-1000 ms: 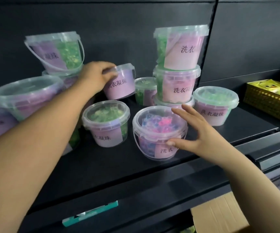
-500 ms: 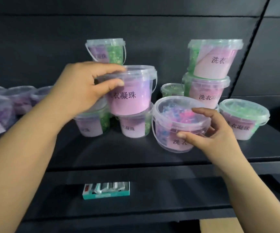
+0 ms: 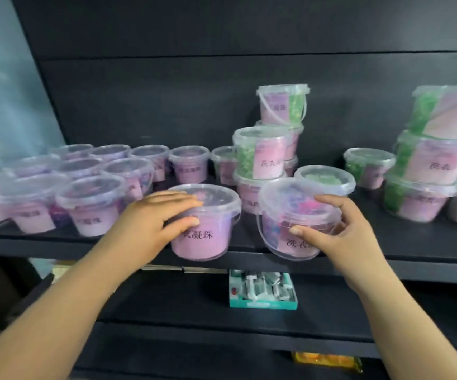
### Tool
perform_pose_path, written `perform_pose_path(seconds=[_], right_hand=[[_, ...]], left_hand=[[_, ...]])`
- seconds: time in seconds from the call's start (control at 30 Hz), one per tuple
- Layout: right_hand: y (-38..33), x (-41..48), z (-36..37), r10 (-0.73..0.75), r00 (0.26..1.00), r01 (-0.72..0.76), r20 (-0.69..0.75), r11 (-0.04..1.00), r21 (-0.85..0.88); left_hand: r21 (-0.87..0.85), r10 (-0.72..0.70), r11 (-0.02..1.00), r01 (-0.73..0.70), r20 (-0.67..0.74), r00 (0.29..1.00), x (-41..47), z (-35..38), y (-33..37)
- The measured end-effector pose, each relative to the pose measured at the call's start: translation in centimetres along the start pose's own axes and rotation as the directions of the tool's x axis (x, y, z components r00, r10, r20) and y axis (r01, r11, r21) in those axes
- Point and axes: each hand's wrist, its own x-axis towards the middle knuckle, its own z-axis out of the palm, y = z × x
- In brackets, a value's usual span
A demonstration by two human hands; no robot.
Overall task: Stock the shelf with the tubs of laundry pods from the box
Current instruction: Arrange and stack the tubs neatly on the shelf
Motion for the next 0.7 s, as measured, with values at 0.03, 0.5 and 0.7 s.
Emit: perform_pose_path(seconds=[0.03, 0.5, 0.7], right_hand=[[0.1, 0.0, 1.1, 0.019, 1.0, -0.019, 0.005, 0.999, -0.033], [1.3, 1.4, 6.8, 0.206, 0.968, -0.229, 0.145, 0.959, 0.168], [2.0, 2.7, 8.0, 0.177, 0.949, -0.242, 0.26, 0.939, 0.244]], left_hand=[[-0.005, -0.004, 1.0, 0.004, -0.002, 1.0, -0.3, 0.3, -0.9], [0.209, -0.256, 0.953, 0.219, 0.17, 0.952, 5.0, -0.2, -6.6], [0.198, -0.329, 0.935, 0.295, 0.166, 0.93, 7.7, 0.4, -9.0]])
